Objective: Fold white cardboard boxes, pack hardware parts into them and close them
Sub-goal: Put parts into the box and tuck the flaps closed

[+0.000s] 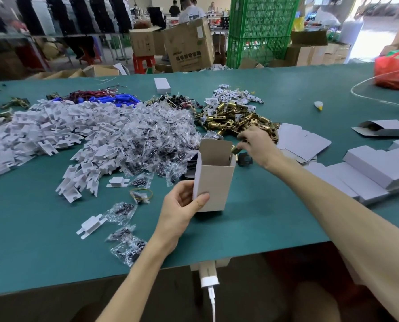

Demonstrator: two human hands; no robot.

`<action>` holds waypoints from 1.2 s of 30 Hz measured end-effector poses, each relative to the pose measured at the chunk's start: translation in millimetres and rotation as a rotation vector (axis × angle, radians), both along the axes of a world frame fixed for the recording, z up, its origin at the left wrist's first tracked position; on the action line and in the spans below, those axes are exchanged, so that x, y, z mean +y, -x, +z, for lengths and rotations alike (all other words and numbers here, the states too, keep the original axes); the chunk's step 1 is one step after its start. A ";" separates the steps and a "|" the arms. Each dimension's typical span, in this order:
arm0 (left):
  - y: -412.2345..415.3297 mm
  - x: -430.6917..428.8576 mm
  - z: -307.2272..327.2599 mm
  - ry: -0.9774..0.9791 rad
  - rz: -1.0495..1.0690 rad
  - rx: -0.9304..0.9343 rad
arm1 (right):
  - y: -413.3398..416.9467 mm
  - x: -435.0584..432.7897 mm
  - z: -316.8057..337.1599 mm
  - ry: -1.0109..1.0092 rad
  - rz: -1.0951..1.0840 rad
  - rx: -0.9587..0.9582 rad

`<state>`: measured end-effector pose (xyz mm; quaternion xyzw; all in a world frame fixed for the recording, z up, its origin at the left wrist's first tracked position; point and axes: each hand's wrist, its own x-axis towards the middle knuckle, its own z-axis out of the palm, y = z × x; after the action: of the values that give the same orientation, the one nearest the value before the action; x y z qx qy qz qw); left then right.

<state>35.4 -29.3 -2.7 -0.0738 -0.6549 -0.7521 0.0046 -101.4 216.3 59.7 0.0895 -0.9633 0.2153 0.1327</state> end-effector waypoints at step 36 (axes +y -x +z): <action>4.4 -2.7 -8.9 -0.003 -0.031 0.002 | -102.0 -79.9 77.8 -0.142 0.252 -0.054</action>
<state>30.9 -32.0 -11.6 -0.0846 -0.6526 -0.7530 -0.0061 0.6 136.4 137.5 0.2131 -0.9605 0.1641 0.0719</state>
